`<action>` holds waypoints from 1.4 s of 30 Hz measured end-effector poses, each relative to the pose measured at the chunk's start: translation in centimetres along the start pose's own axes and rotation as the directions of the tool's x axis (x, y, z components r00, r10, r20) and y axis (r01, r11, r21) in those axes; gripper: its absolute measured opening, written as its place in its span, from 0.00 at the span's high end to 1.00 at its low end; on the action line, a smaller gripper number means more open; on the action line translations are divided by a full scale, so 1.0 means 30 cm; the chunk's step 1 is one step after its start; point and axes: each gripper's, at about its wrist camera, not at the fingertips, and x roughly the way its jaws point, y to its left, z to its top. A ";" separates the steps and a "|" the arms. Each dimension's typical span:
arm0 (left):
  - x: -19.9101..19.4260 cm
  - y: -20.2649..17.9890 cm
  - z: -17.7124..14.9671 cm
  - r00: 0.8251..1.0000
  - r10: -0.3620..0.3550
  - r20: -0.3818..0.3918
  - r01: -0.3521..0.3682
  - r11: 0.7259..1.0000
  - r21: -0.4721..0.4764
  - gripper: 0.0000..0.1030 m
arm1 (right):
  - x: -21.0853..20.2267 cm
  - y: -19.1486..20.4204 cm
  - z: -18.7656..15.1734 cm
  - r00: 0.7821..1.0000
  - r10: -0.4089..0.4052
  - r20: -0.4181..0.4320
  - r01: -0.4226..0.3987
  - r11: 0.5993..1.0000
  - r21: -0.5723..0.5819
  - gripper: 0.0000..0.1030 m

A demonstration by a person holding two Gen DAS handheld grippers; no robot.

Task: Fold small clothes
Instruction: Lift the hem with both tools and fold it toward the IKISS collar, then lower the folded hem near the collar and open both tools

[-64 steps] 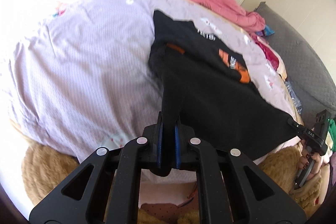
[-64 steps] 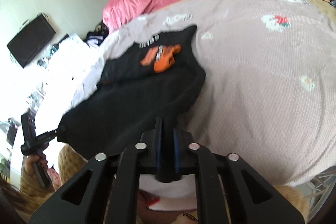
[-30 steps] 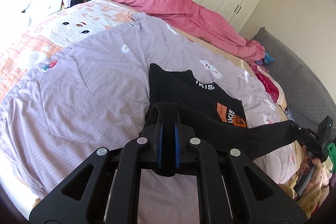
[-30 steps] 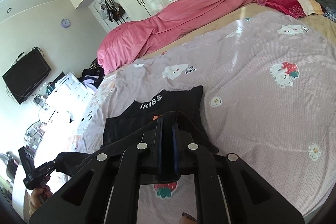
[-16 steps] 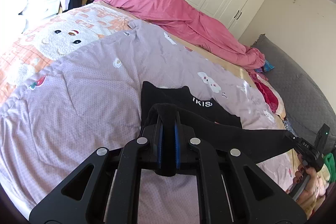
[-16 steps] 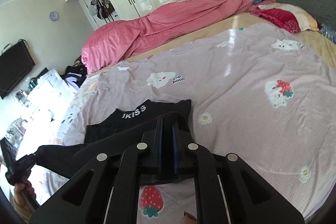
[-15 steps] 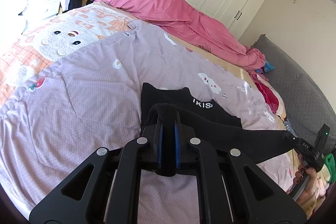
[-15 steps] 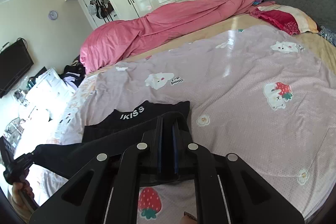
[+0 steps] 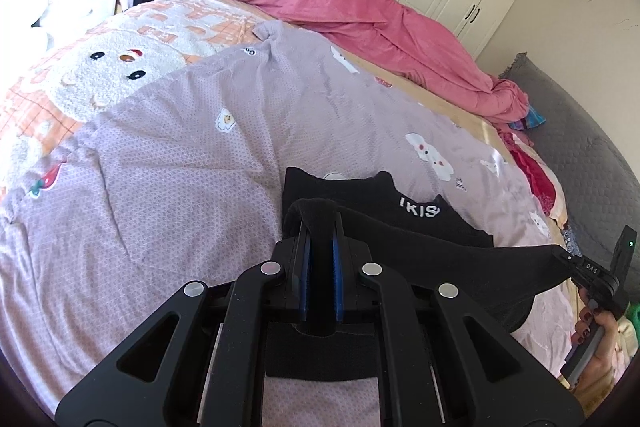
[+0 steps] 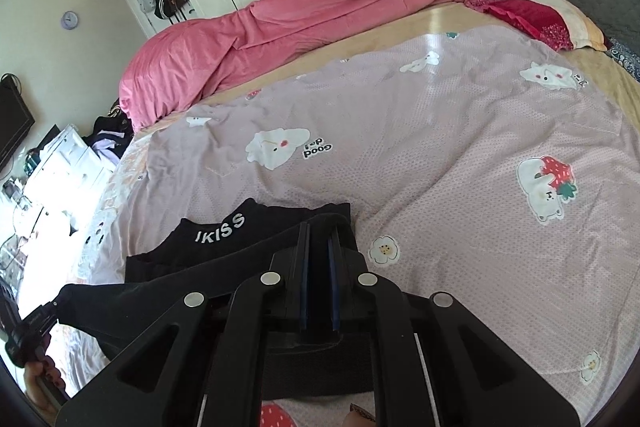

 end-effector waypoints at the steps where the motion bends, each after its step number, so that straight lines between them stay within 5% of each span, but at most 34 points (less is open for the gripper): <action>1: 0.022 0.004 0.000 1.000 0.006 -0.007 -0.006 1.000 -0.002 0.97 | 0.016 0.000 0.000 1.000 -0.006 -0.008 0.006 1.000 -0.005 0.93; 9: 0.143 0.029 -0.015 0.997 0.047 -0.058 -0.047 0.999 0.008 0.93 | 0.138 -0.042 -0.037 0.996 -0.046 -0.074 0.044 0.999 -0.019 0.87; 13: 0.120 0.035 -0.027 0.997 0.071 -0.029 -0.071 0.997 0.019 0.82 | 0.120 -0.060 -0.042 0.998 -0.044 -0.053 0.044 0.999 0.002 0.61; 21: -0.022 -0.016 -0.075 0.990 0.115 0.077 -0.120 0.990 0.068 0.78 | 0.020 -0.010 -0.070 0.999 -0.029 0.036 0.031 0.998 -0.051 0.58; 27: -0.025 -0.074 -0.151 0.995 0.092 0.026 -0.094 0.988 0.118 0.78 | -0.026 0.070 -0.101 0.998 0.048 0.031 -0.042 0.986 -0.163 0.58; 32: 0.033 -0.125 -0.240 0.994 0.104 -0.039 -0.095 0.978 0.185 0.78 | -0.010 0.191 -0.184 0.990 0.130 -0.049 -0.138 0.947 -0.291 0.58; 42: 0.173 -0.207 -0.304 0.979 0.184 -0.089 -0.139 0.917 0.374 0.78 | 0.112 0.334 -0.383 0.974 0.071 -0.217 -0.164 0.879 -0.448 0.60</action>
